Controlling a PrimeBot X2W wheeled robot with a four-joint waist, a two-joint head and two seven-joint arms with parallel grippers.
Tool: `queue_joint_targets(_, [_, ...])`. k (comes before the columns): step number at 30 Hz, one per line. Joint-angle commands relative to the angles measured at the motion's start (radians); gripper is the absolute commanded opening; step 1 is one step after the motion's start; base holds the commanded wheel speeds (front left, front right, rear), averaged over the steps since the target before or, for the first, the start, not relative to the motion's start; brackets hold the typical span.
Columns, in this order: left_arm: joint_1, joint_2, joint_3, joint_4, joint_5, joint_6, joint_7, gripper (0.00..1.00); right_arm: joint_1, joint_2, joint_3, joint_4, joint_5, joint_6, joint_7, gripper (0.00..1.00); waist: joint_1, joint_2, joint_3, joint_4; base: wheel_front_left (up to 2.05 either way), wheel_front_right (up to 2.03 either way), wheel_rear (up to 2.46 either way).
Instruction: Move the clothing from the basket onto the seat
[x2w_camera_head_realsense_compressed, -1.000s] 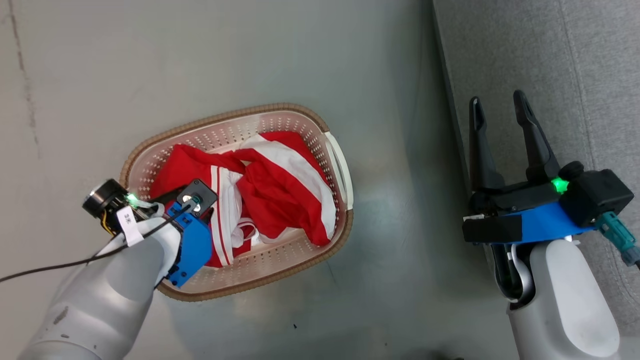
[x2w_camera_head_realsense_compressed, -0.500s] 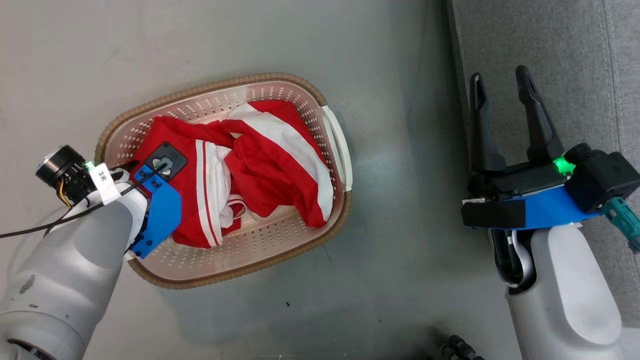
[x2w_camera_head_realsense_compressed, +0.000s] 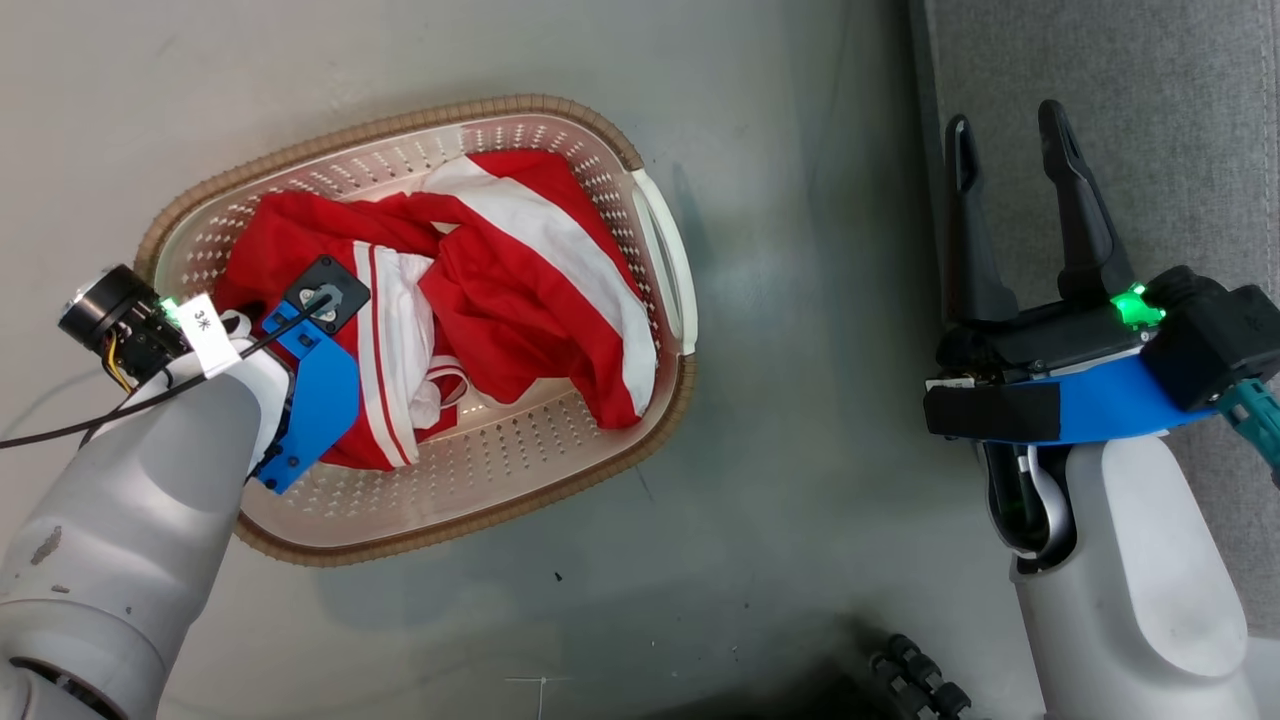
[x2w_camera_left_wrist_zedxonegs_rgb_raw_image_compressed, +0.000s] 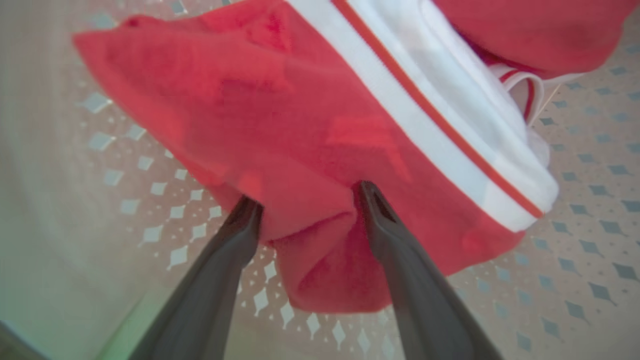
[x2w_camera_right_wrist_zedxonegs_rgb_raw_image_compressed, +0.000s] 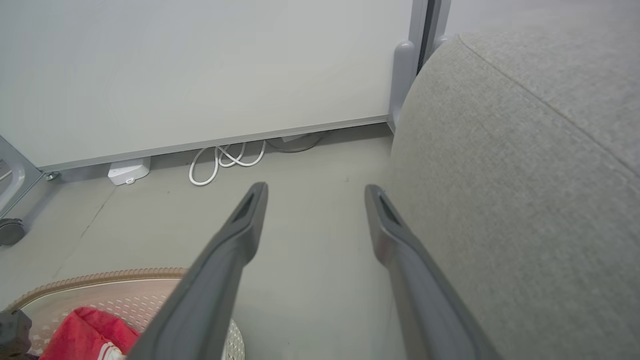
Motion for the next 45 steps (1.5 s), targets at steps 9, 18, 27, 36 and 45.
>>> queue_joint_targets(9, [-0.037,-0.006,-0.027,0.005,0.003,0.004,0.036,0.00,-0.020,-0.002,-0.002,-0.014,0.011,0.000,0.000,1.00,0.0000,0.0000,0.038,-0.003,0.00,0.00,0.00])
queue_joint_targets(18, [-0.030,-0.008,-0.041,0.006,-0.008,0.002,0.041,0.00,-0.019,-0.002,-0.002,-0.005,0.010,0.000,0.000,1.00,0.0000,0.0000,0.038,-0.005,0.00,0.00,0.00])
queue_joint_targets(27, [-0.002,-0.018,-0.053,0.006,-0.028,0.000,0.007,0.00,-0.013,-0.002,-0.004,0.009,-0.001,0.000,0.000,1.00,0.0000,0.0000,0.005,0.000,0.00,0.00,0.00])
queue_joint_targets(36, [0.056,-0.099,-0.064,-0.022,-0.087,-0.001,-0.057,0.00,0.017,-0.003,-0.015,0.029,-0.034,0.000,0.000,1.00,0.0000,0.0000,-0.076,0.042,0.00,0.00,0.00])
queue_joint_targets(45, [0.131,-0.137,-0.124,-0.116,-0.205,0.000,-0.134,0.00,0.057,-0.003,-0.027,0.058,-0.071,0.000,0.000,1.00,0.0000,0.0000,-0.201,0.090,0.00,0.00,0.00])
